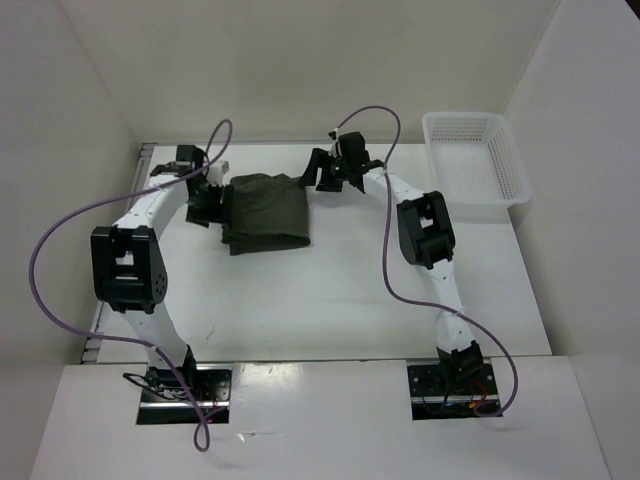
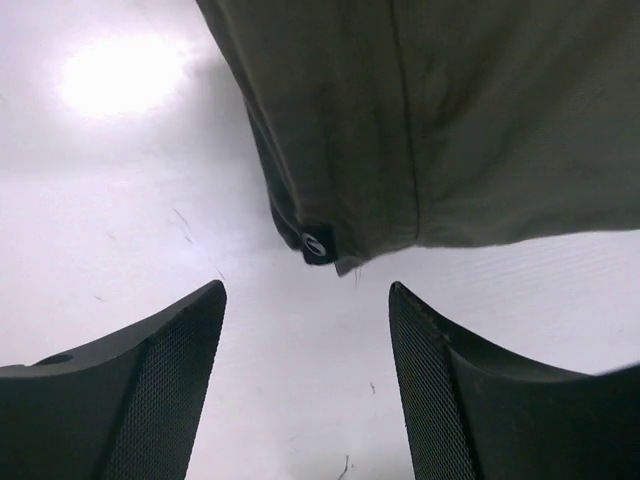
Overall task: Fold and stack the shorts
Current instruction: Fold the shorts
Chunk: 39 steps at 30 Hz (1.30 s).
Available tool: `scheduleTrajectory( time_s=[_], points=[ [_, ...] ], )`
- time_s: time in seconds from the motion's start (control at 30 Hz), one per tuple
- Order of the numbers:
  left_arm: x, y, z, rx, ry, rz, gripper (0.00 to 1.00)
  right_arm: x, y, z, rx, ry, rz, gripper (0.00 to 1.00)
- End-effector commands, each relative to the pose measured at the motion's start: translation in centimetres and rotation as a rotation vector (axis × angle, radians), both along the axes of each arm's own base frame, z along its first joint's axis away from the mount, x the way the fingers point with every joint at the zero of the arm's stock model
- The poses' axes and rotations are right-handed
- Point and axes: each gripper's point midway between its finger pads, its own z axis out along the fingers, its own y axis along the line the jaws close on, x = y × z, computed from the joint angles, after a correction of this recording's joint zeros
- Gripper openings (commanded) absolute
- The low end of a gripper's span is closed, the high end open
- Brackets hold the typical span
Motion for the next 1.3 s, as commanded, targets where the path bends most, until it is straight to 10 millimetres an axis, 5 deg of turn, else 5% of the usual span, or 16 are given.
scheduleTrajectory(
  time_s=[0.0,0.1,0.27,0.3,0.5,0.7,0.93,1.1,1.27],
  points=[
    [3.3,0.2,7.4,-0.117,-0.192,0.0,0.74,-0.7,-0.2,8.3,0.032,-0.165,0.055,0.79],
    [4.8,0.5,6.8,-0.178,-0.196,0.002,0.75,-2.6,-1.7,8.8,0.006,-0.153,0.069,0.79],
    [8.5,0.6,4.5,-0.188,-0.205,-0.004,0.75,-8.1,-3.5,5.4,-0.045,-0.058,0.136,0.79],
    [9.2,0.7,2.9,-0.19,-0.177,-0.001,0.75,-9.6,-3.3,3.9,-0.066,-0.031,0.162,0.79],
    [12.6,0.5,1.4,-0.216,-0.182,-0.015,0.75,-14.1,-1.6,1.7,-0.117,-0.034,0.292,0.79],
    [13.2,1.3,0.2,-0.175,-0.175,0.006,0.74,-13.9,-2.3,0.4,-0.221,-0.079,0.279,0.79],
    [12.9,0.9,1.1,-0.19,-0.201,-0.005,0.74,-13.4,-2.5,3.0,-0.238,-0.154,0.294,0.79],
    [13.2,0.8,4.4,-0.195,-0.262,-0.016,0.79,-13.9,-4.0,6.5,-0.317,-0.277,0.341,0.84],
    [13.6,0.7,12.6,-0.188,-0.434,-0.04,1.0,-12.8,-9.0,12.4,-0.493,-0.468,0.271,0.97]
  ],
)
